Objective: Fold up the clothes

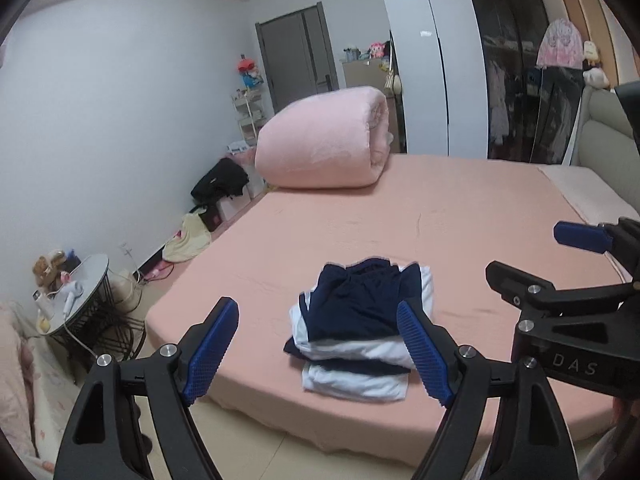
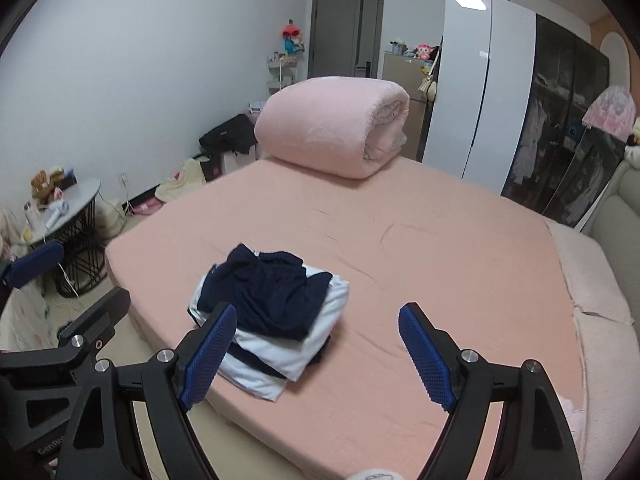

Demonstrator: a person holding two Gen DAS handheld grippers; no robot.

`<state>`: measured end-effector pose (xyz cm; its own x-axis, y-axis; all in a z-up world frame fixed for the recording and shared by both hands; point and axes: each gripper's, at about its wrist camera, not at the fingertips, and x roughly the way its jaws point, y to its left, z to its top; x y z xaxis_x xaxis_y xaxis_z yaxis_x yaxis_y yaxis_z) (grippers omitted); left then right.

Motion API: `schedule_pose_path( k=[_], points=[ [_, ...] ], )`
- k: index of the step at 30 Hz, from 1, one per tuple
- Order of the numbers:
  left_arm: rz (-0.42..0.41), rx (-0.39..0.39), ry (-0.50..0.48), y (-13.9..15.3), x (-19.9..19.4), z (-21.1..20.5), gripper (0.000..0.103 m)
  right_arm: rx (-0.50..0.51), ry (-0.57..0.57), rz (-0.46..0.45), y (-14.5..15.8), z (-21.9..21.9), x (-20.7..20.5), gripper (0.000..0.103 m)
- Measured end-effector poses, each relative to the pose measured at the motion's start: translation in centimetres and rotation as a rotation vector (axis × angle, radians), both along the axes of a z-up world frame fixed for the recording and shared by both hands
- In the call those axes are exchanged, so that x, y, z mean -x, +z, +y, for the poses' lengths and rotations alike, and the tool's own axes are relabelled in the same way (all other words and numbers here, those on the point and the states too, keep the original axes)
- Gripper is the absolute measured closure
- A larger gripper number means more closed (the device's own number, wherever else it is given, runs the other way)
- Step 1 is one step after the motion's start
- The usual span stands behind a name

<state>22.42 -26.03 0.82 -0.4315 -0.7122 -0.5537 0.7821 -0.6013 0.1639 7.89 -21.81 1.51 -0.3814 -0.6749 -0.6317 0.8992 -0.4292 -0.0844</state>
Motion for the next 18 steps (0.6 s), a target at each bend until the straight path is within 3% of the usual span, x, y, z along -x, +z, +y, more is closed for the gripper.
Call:
schedule_pose_path(
  k=[9, 18],
  points=[
    [-0.063, -0.084, 0.042, -1.7, -1.2, 0.4, 0.022, -0.083, 0.046, 0.030, -0.6, 1.6, -1.9, 0.020],
    [-0.083, -0.131, 0.081, -1.2, -1.9, 0.7, 0.022, -0.119, 0.071, 0.044, 0.8, 1.9, -3.9, 0.020]
  ],
)
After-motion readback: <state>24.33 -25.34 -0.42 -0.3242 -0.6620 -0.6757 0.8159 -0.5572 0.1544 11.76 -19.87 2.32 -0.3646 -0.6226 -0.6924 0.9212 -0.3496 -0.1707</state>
